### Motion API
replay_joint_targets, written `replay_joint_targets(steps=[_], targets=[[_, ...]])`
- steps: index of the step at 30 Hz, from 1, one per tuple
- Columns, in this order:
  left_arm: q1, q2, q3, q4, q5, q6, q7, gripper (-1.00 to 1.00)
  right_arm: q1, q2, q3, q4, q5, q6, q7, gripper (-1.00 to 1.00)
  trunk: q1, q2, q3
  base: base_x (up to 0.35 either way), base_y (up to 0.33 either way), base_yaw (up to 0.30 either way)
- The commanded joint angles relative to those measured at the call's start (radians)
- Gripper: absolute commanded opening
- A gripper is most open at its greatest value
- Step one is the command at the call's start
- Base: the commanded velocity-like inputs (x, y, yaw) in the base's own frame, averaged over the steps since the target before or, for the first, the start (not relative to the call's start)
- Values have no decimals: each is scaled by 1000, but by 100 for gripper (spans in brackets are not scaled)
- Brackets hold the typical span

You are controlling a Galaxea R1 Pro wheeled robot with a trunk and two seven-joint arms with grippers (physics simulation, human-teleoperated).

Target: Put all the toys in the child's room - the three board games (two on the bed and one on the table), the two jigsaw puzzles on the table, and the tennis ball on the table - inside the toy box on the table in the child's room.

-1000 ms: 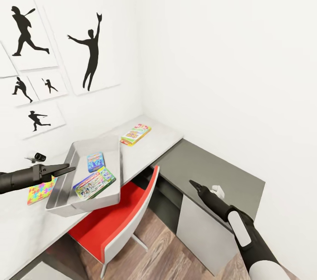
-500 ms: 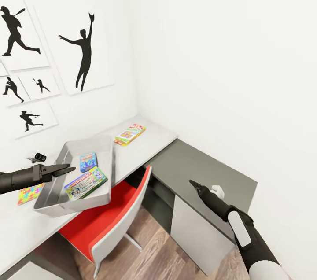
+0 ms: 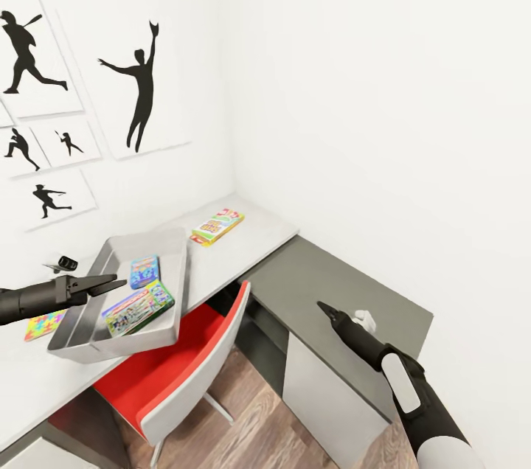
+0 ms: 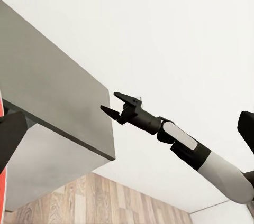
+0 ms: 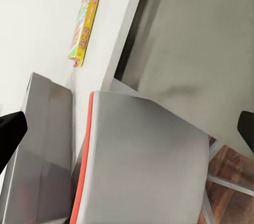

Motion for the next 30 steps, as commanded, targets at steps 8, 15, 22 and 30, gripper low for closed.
replay_joint_targets(steps=[8,15,22,30], targets=[[-1,1,0,0,0,11,-4,100,-1,3,-3,-2,-6,9,0,100,1,-2,-2,3,-2,5],[-1,1,0,0,0,11,-4,100,-1,4,26,-1,-5,9,0,100,1,-2,-2,0,-125,85],[-1,1,0,0,0,11,-4,100,-1,4,38,0,-5,9,-3,100,1,-2,-2,36,-239,265],[-1,3,0,0,0,14,-4,100,-1,4,40,0,-6,9,-5,100,1,-2,-2,78,-129,289]])
